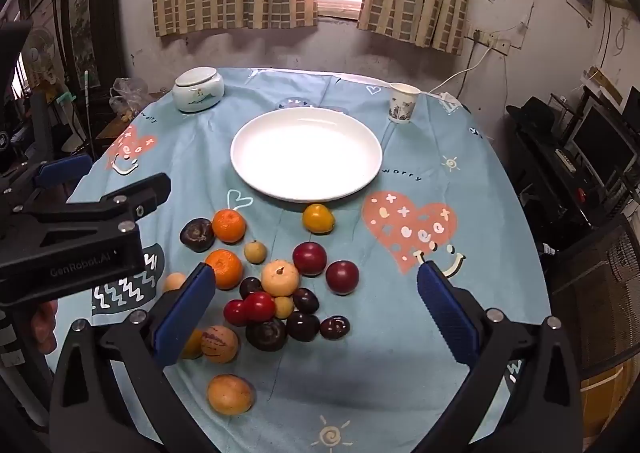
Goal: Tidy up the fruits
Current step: 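Move both grippers open toward the fruit pile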
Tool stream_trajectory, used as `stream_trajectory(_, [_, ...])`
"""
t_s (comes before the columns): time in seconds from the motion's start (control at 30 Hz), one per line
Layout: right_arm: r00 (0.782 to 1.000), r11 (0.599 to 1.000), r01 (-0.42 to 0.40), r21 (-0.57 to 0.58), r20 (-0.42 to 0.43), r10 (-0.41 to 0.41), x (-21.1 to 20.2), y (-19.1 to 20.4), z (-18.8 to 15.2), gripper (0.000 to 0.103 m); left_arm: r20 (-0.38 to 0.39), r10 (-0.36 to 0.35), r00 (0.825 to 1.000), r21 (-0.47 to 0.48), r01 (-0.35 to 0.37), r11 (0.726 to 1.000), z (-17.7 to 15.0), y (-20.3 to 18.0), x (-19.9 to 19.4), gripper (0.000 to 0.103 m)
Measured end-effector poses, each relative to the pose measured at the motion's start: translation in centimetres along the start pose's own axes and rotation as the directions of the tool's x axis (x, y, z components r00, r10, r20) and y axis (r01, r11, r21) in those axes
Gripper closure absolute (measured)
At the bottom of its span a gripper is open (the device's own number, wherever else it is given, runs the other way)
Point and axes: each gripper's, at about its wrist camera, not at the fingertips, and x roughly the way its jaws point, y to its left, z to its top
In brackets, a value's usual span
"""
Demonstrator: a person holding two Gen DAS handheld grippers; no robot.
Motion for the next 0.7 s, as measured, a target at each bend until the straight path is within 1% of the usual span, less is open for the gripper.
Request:
stream_trajectory(0.03, [1.000,1.000,-0.001,-0.004,0.001,0.001,0.0,0.1,-0.1,0.001,0.012,-0.013,1.000,-0.005,0.013,1.000,0.0,0.0,-0.4,0.002])
stream_trajectory(0.1, [1.000,1.000,0.001,-0.014,0.001,-0.001,0.2,0.3,-0.4,0.001,0.004,-0.009,1.000,-0.010,0.009,1.000,0.0,0.0,-0.3,0.002])
stream_trajectory(0.13, [1.000,1.000,0.002,-0.017,0.001,-0.002,0.2,0.4,-0.6,0.001,0.012,-0.017,1.000,-0.026,0.017,1.000,-0.2,0.6,-0.5,0.002])
stream_trajectory(0.27, [1.000,1.000,-0.010,-0.012,0.001,0.010,0.6,1.1,-1.6,0.001,0.002,-0.025,1.000,-0.032,0.025,0.999,-0.7,1.0,-0.2,0.002])
stream_trajectory(0.3, [0.997,0.997,-0.068,-0.025,-0.048,0.067,1.4,1.9,-1.9,0.001,-0.007,-0.028,1.000,-0.032,0.027,0.999,-0.8,1.0,-0.1,0.002])
stream_trajectory(0.5, [0.990,0.995,-0.097,-0.039,-0.103,0.092,2.0,2.1,-3.4,0.001,-0.031,-0.022,0.999,-0.024,0.021,0.999,-1.3,1.5,0.1,0.002])
stream_trajectory(0.57, [0.990,0.994,-0.098,-0.045,-0.104,0.093,1.8,2.2,-3.8,0.001,-0.031,-0.014,0.999,-0.026,0.013,1.000,-1.6,1.8,0.1,0.002])
stream_trajectory(0.7, [0.986,0.990,-0.124,-0.066,-0.121,0.115,1.9,2.9,-4.8,0.001,-0.054,-0.010,0.998,-0.031,0.008,0.999,-1.9,1.6,0.6,0.002])
